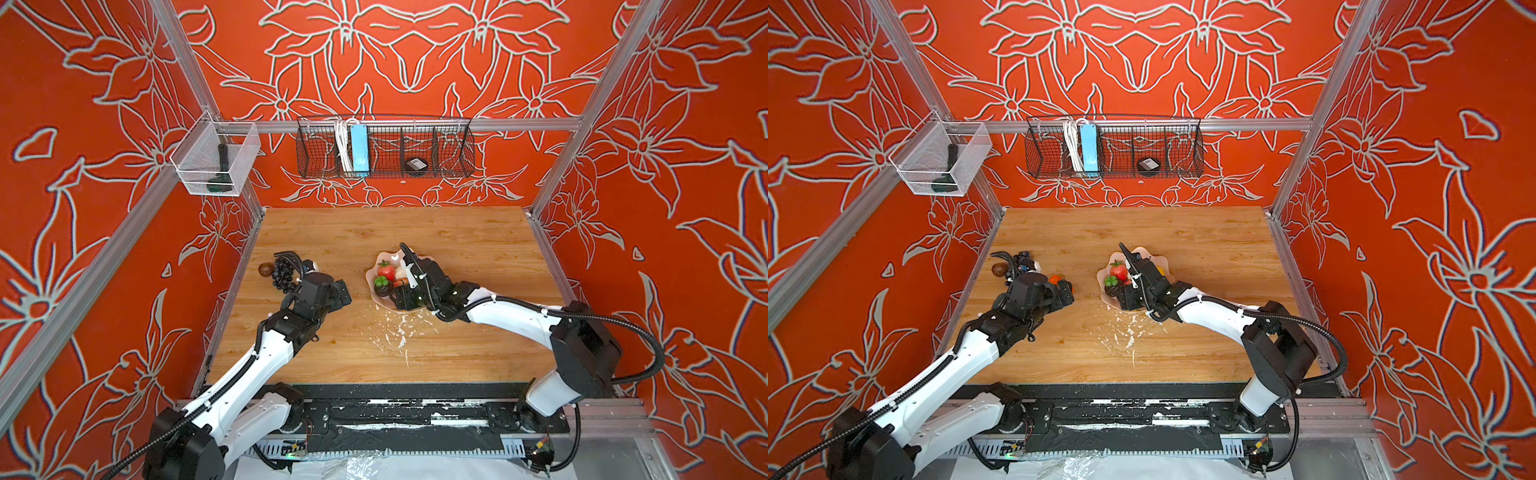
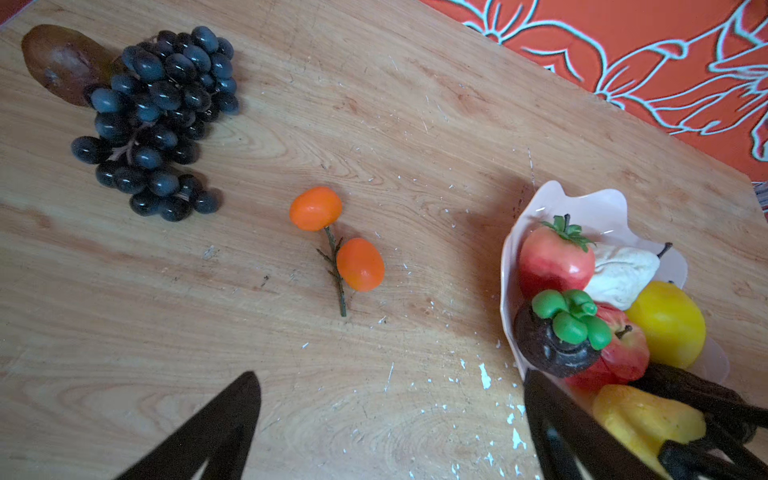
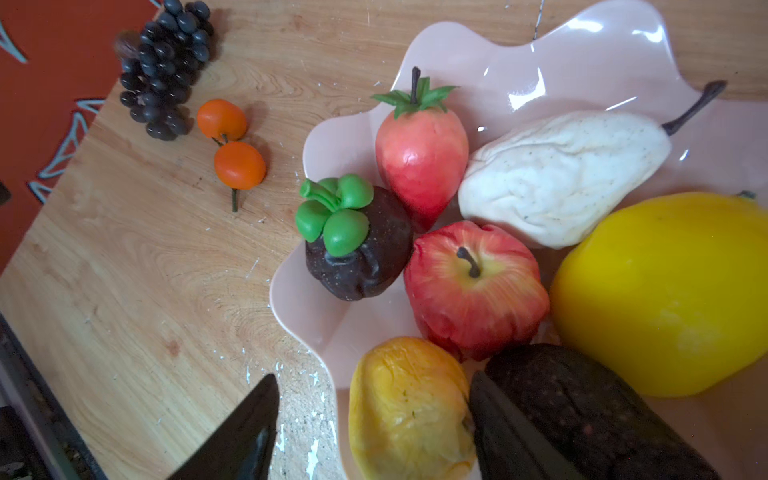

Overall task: Place and organize the fake fruits in the fruit bowl
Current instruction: 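Lower the yellow fruit into the bowl beside the avocado with right gripper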

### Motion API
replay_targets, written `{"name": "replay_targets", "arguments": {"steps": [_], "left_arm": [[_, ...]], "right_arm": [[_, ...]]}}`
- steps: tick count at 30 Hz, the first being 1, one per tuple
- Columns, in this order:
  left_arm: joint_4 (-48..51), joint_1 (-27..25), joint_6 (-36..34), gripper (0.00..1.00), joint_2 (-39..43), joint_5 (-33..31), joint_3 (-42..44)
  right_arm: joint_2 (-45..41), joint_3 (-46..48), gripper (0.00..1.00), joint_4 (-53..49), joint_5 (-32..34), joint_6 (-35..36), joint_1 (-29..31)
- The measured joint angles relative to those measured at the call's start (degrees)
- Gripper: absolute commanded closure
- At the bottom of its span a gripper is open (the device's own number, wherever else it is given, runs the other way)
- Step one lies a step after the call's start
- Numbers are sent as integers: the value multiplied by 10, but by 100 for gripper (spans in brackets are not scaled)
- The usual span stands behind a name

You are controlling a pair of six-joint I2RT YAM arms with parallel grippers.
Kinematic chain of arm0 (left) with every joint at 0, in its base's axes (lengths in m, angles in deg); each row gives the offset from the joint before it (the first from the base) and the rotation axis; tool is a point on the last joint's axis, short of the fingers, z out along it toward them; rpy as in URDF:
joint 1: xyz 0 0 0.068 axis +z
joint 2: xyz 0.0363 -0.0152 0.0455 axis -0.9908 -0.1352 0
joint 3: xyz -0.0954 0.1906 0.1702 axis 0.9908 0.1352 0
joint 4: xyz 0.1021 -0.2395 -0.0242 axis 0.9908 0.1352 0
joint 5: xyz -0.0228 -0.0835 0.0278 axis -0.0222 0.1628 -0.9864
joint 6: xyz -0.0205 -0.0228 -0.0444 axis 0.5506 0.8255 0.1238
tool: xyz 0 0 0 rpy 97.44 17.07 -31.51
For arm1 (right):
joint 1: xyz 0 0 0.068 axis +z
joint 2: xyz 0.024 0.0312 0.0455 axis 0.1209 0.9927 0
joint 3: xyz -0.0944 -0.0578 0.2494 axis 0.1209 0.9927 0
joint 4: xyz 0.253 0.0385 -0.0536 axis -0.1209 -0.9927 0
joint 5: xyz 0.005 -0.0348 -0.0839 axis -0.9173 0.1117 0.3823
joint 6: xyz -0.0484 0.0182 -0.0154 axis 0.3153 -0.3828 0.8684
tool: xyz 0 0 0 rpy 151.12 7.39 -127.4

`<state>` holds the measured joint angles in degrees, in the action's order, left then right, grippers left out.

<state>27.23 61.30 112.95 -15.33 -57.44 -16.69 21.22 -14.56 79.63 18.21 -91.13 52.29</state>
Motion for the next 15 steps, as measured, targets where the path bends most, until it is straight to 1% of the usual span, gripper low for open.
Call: {"name": "replay_targets", "arguments": {"steps": [4, 11, 15], "left_arm": [[-2, 0, 0, 2, -2, 2, 0], [-5, 1, 0, 2, -3, 6, 1], [-5, 3, 0, 2, -3, 7, 2]], "right_arm": [[1, -9, 24, -27, 13, 20, 2], [3, -31, 16, -63, 36, 59, 4], [6, -33, 14, -76, 39, 70, 6]]}}
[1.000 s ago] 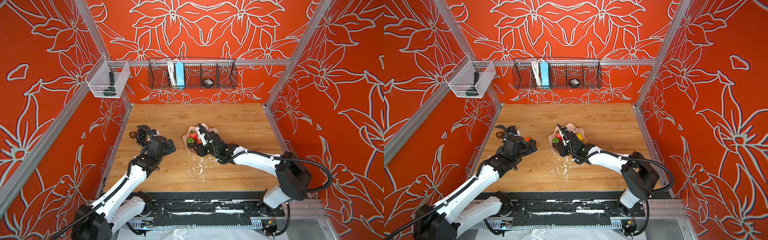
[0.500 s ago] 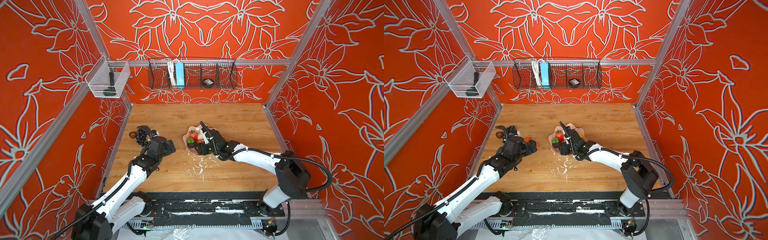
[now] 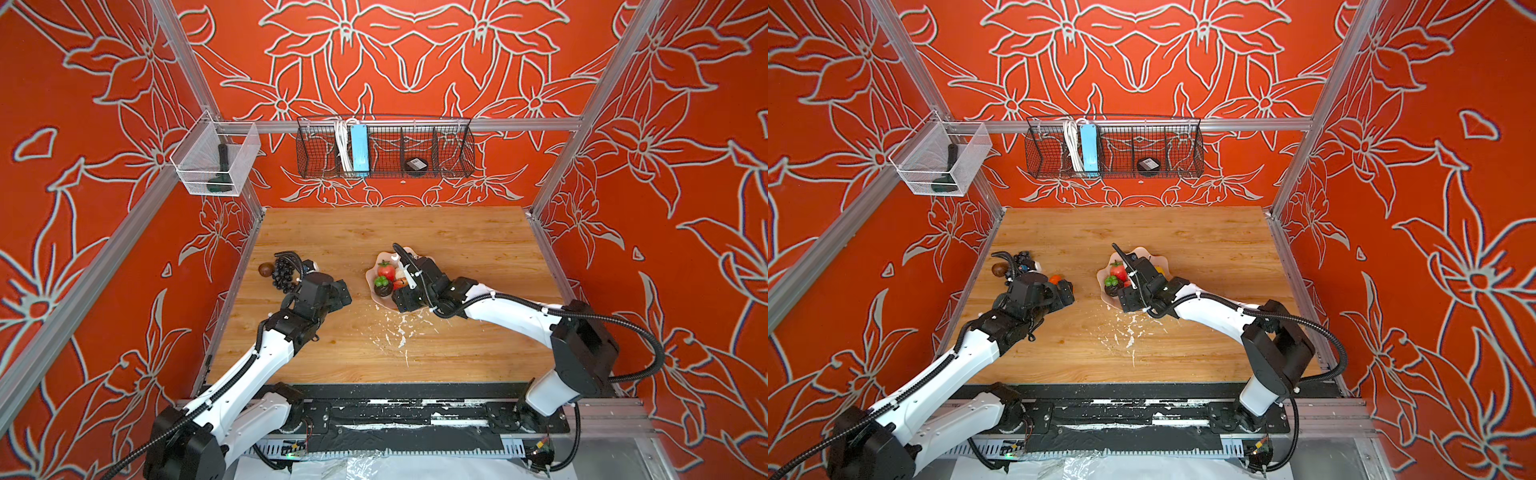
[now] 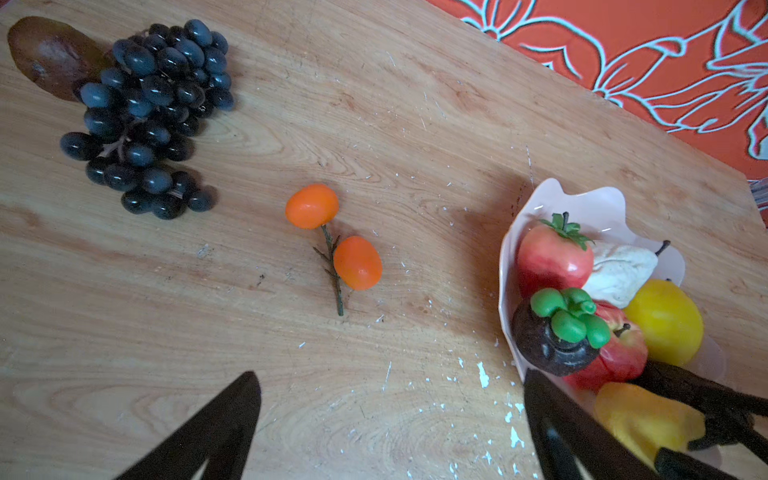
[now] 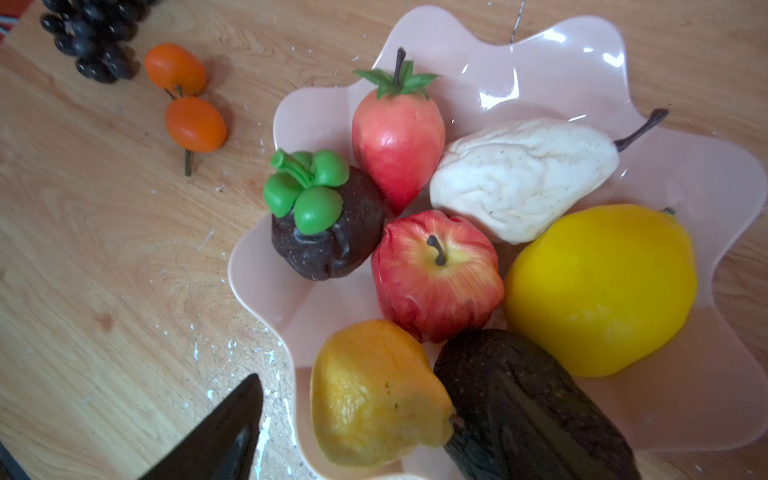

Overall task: Place and organize the fake fruits in the fruit bowl
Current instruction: 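Open right gripper and withdraw while left gripper moves toward the orange kumquats, then lower the left gripper onto the kumquat stem and close it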

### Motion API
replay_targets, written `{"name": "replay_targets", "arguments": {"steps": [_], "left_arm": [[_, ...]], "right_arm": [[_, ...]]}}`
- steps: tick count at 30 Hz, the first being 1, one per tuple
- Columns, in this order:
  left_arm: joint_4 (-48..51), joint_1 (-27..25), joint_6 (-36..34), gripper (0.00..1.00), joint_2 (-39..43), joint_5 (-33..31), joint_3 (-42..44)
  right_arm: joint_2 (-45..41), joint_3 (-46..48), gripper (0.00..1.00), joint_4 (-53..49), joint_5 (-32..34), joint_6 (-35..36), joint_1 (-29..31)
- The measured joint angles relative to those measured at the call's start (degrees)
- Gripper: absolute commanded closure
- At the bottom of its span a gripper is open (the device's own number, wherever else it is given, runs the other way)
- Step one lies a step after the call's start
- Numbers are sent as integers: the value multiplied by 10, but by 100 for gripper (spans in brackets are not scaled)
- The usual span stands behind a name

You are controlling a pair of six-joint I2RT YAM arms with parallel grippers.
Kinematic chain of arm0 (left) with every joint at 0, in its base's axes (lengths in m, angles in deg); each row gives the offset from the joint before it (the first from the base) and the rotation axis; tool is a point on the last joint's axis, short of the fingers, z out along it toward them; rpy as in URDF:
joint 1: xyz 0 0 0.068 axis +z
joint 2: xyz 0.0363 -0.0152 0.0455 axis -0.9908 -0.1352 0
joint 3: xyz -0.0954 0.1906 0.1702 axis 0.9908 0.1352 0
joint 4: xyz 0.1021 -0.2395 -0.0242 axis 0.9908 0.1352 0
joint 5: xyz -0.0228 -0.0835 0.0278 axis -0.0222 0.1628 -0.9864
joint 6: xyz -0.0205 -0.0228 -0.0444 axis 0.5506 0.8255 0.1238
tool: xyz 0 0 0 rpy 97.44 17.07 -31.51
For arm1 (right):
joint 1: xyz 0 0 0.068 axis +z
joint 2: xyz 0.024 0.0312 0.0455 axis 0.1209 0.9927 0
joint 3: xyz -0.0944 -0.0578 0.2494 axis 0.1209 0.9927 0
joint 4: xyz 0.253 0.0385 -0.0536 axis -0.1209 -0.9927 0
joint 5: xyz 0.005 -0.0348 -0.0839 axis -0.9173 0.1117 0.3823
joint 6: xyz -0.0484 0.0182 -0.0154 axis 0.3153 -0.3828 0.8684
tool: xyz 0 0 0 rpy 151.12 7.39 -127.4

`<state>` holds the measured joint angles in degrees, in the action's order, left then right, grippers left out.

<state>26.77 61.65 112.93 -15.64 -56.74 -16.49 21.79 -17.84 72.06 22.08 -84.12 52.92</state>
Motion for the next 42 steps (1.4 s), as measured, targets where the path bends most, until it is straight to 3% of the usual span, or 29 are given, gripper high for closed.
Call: {"name": "replay_targets", "arguments": {"steps": [12, 24, 33, 42], "left_arm": [[21, 16, 1, 2, -36, 0, -26], [64, 126, 15, 6, -140, -1, -104], [94, 131, 20, 32, -256, 56, -136], [98, 119, 24, 49, -285, 84, -123]], "right_arm": [[-63, -35, 15, -47, -35, 1, 0], [-265, 42, 17, -65, -50, 0, 0], [-391, 140, 17, -92, -49, -10, 0], [-403, 156, 17, -105, -49, -11, 0]]}}
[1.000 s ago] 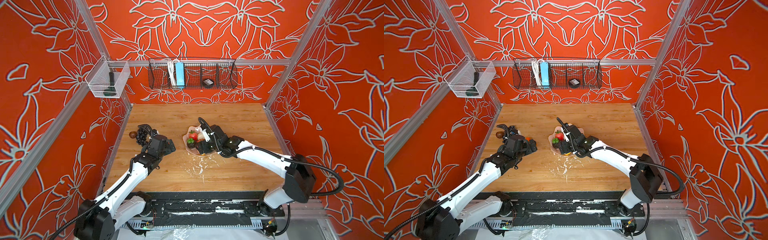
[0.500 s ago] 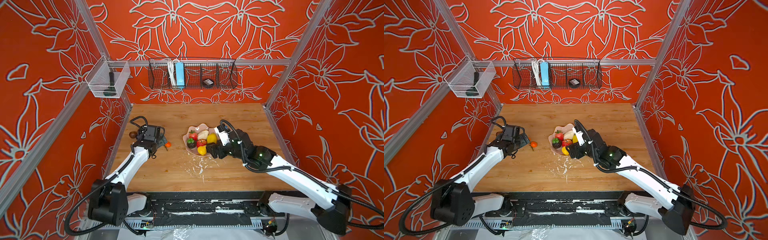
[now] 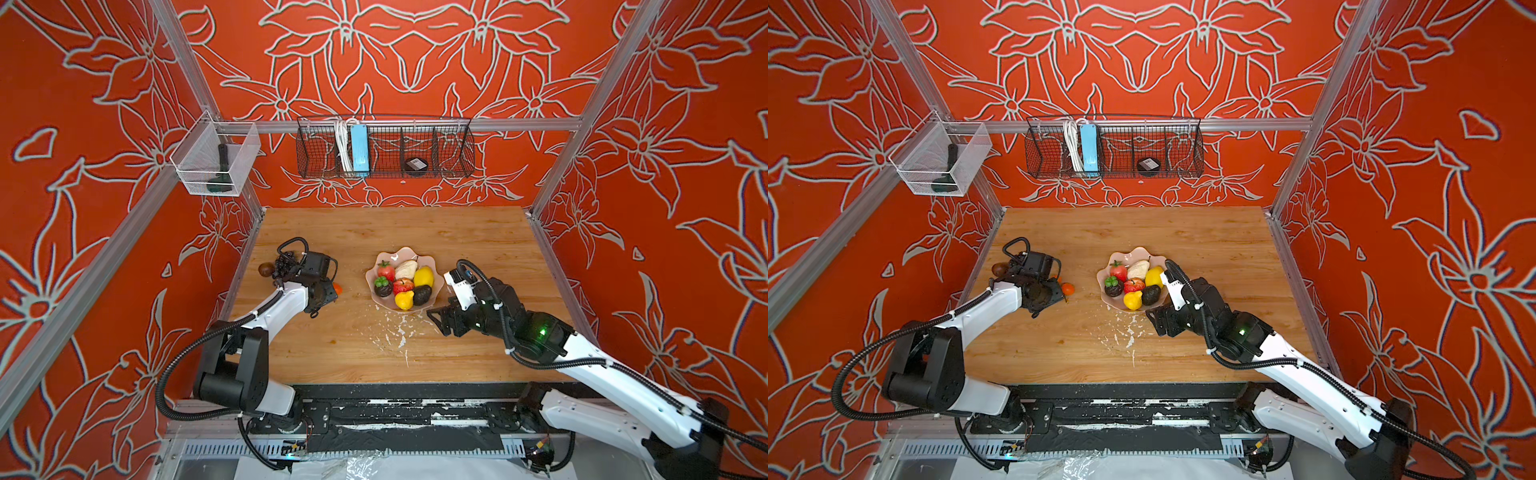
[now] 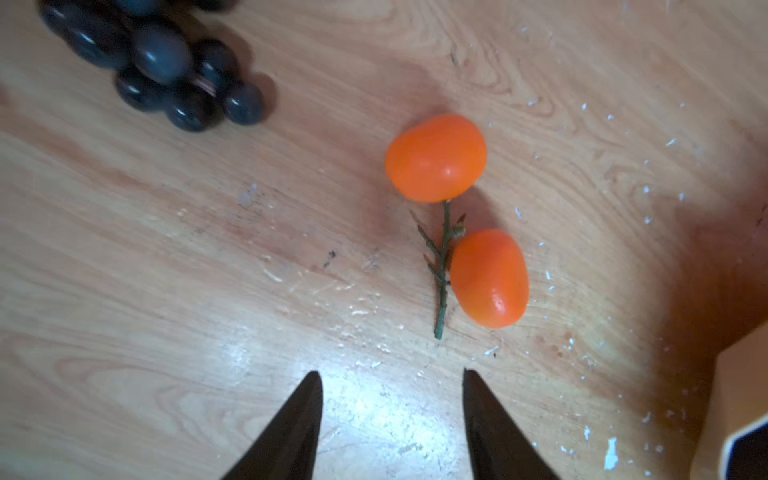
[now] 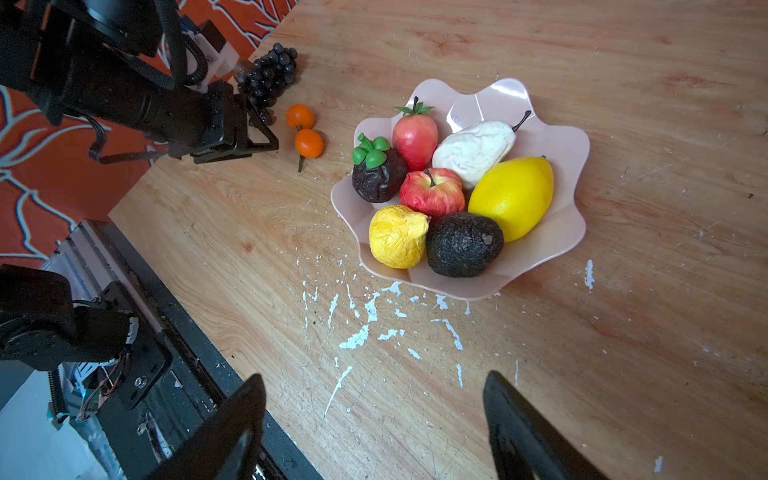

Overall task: Place and organize the fake fruits in the fruit bowl
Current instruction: 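Lower the left gripper onto the kumquat stem and close it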

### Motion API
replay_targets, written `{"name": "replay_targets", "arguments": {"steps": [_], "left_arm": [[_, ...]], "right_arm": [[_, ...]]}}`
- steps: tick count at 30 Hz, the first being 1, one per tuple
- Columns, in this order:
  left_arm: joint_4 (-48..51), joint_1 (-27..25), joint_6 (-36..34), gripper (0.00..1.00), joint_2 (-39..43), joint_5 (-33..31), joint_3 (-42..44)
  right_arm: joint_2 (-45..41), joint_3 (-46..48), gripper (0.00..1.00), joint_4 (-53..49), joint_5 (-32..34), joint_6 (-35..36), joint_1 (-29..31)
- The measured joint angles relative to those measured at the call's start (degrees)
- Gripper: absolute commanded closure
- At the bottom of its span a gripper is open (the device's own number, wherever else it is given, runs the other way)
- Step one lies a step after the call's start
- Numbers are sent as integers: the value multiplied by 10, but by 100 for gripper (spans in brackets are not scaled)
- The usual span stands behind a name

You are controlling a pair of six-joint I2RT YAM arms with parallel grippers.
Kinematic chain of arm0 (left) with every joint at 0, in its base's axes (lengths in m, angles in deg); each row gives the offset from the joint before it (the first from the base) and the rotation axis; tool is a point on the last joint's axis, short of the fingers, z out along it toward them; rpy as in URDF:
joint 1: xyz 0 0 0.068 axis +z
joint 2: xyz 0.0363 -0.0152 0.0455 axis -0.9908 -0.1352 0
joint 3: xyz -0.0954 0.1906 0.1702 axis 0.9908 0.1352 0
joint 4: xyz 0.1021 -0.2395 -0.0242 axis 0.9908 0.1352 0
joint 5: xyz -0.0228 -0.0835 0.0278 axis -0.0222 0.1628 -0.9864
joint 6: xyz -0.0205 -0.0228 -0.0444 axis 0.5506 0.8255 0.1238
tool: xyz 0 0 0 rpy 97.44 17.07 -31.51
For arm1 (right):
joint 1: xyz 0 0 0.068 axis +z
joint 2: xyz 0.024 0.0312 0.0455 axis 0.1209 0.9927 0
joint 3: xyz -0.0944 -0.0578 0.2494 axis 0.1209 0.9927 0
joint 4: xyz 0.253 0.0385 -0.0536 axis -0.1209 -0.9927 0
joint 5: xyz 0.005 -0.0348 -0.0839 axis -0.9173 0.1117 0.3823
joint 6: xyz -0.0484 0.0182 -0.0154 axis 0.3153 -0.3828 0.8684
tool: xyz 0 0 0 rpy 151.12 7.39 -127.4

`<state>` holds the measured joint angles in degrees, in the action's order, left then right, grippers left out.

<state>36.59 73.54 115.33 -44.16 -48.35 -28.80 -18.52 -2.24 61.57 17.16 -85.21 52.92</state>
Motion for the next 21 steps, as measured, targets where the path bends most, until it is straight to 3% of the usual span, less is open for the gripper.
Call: {"name": "replay_targets", "arguments": {"steps": [5, 15, 21], "left_arm": [[-1, -11, -3, 57, -50, 7, -4], [-1, -40, -16, 59, -119, -12, -70], [23, -50, -16, 66, -170, -42, -120]], "right_arm": [[2, 0, 18, 0, 0, 0, 0], [5, 0, 18, 0, 0, -2, 0], [7, 0, 18, 0, -1, -4, 0]]}}
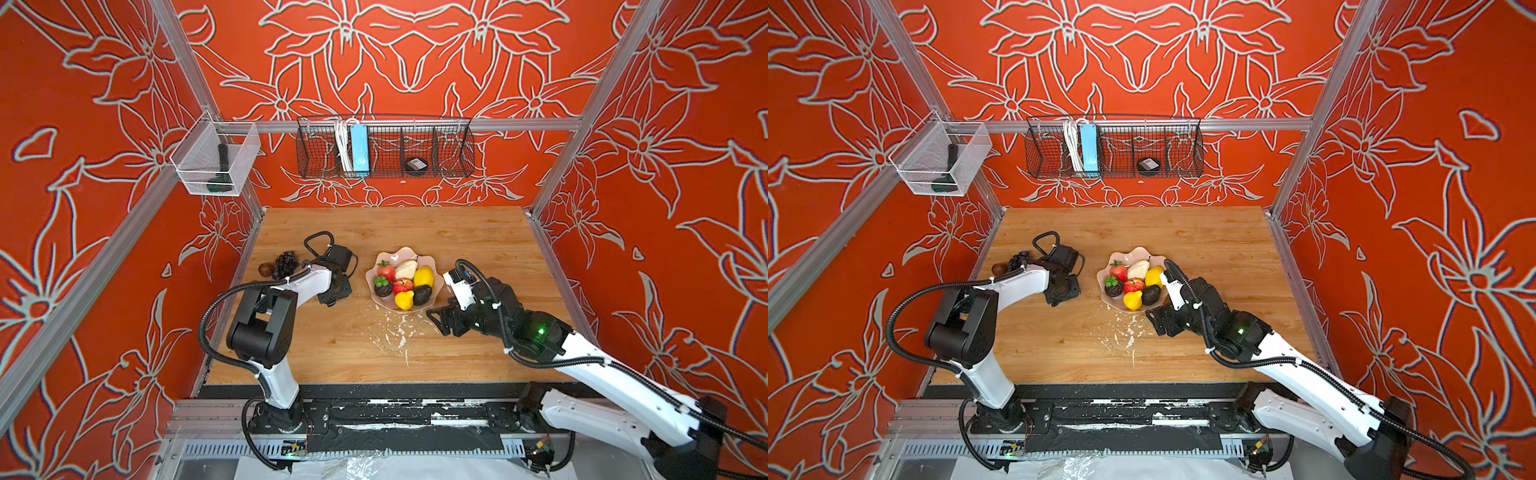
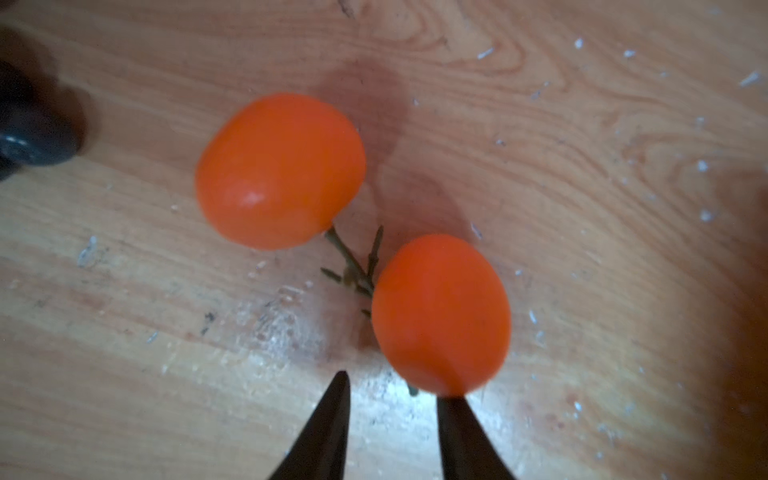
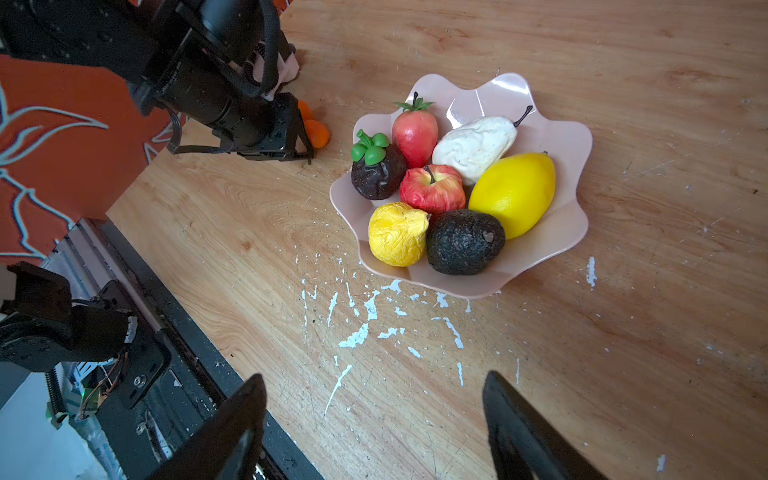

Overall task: Place and organize the fake fruits in the fruit bowl
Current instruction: 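Lower the left gripper onto the kumquat stem and close it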

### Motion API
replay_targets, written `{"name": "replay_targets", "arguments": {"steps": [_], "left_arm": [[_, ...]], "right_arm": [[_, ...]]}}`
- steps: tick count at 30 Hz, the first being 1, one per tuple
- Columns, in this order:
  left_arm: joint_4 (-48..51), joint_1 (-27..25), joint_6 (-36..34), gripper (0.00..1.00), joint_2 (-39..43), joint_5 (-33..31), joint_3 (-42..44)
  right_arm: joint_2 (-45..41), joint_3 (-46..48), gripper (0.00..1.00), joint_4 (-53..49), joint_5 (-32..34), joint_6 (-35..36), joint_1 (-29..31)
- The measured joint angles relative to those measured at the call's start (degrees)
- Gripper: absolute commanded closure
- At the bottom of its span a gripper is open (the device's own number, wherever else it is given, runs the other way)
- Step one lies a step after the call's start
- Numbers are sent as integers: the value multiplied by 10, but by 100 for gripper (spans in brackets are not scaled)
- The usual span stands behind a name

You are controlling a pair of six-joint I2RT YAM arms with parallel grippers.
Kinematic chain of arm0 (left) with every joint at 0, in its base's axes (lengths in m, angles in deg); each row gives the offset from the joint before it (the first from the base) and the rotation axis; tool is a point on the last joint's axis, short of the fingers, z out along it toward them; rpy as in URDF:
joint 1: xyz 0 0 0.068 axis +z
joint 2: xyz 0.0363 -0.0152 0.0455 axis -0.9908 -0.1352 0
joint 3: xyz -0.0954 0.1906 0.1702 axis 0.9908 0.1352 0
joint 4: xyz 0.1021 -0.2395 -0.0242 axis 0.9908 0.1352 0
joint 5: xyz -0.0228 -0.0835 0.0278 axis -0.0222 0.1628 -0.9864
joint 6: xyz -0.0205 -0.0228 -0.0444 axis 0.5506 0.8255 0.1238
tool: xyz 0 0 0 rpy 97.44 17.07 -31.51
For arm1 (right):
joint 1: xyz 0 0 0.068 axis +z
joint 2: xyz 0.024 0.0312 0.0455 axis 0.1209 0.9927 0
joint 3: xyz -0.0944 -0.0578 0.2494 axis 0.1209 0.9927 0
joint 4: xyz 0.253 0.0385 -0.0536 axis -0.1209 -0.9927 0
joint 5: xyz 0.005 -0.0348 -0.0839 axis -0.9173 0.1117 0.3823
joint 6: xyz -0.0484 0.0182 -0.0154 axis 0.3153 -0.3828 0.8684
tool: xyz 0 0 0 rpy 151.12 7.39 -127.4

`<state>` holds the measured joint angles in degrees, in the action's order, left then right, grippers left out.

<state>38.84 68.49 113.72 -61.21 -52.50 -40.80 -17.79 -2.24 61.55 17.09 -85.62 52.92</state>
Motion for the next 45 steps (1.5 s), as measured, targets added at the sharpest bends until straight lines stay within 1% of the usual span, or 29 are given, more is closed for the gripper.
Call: {"name": "replay_targets", "arguments": {"steps": [10, 13, 14, 18, 21, 23, 28, 33, 38, 41, 45], "left_arm": [[22, 0, 0, 69, -39, -23, -33], [24, 0, -2, 72, -48, -31, -44], [24, 0, -2, 74, -51, -35, -48], [23, -1, -5, 88, -58, -48, -55], [23, -1, -9, 97, -59, -53, -55], [20, -1, -11, 100, -59, -54, -54], [7, -2, -12, 100, -55, -55, -45], [2, -8, -14, 100, -21, -67, -7], [18, -43, -23, 100, 44, -94, 20], [24, -68, -28, 100, 88, -109, 24], [37, -99, -38, 100, 125, -127, 24]], "right_arm": [[3, 0, 18, -1, -1, -1, 0], [1, 0, 18, -2, -1, -1, 0], [1, 0, 18, -2, -1, -1, 0], [0, 0, 18, -2, -1, -3, 0], [0, 1, 18, -2, -1, -5, 0], [0, 2, 18, -2, -1, -6, 0], [0, 3, 18, -2, -1, -9, 0], [0, 3, 18, -2, -1, -10, 0], [0, 3, 18, -2, -1, -11, 0], [1, 3, 18, -2, -1, -11, 0], [5, 3, 18, -2, -1, -11, 0]]}}
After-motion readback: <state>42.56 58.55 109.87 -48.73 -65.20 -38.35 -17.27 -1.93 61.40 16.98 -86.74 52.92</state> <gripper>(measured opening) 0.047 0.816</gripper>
